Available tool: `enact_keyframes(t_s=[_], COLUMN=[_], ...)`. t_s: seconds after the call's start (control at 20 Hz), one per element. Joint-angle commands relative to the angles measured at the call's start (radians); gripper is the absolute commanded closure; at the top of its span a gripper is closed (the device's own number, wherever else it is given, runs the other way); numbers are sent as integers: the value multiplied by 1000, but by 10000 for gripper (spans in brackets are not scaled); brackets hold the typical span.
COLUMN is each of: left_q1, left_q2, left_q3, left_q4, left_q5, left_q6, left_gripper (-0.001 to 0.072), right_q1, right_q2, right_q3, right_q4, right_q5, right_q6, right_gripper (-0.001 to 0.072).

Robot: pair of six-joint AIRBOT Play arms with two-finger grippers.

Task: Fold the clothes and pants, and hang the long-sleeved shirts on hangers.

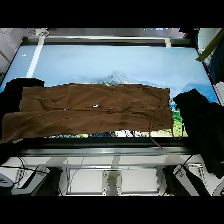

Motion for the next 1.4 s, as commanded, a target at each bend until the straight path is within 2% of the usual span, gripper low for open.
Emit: enact_keyframes(t_s=[0.0, 0.3, 0.35, 0.45, 0.5, 0.6, 0.65, 0.7, 0.85, 0.95, 1.2, 1.35], left_q1=[36, 35, 35, 35, 35, 35, 35, 35, 35, 35, 35, 35], left_q2=[-13, -14, -13, -13, -13, -10, -5, 3, 36, 57, 63, 63], left_q3=[-84, -207, -206, -206, -206, -205, -205, -205, -205, -205, -205, -205], left_q4=[-44, -234, -250, -254, -254, -255, -258, -258, -257, -257, -257, -257], left_q5=[-139, 101, 127, 151, 159, 161, 161, 161, 156, 160, 158, 158], left_q6=[-51, -51, -51, -47, -32, -21, -17, -16, 18, 18, 18, 18], left_gripper=[12, 18, 144, 662, 693, 691, 691, 692, 692, 692, 691, 691], right_q1=[0, 0, 0, 0, 0, -2, -18, -55, -184, -204, -109, -53], right_q2=[11, -5, -5, -5, -5, -5, -5, -5, -5, -5, -5, -6], right_q3=[-23, -44, -45, -47, -60, -146, -218, -310, -546, -640, -730, -732], right_q4=[-24, -24, -24, -31, -37, -53, -63, -52, 159, 304, 307, 304], right_q5=[-8, -51, -52, -60, -76, -87, -90, -110, -287, -337, -389, -508], right_q6=[4, -3, -3, -3, -2, 5, 10, 23, 4, -58, -104, -103], right_gripper=[301, 301, 302, 302, 302, 297, 253, 250, 210, 186, 186, 187])
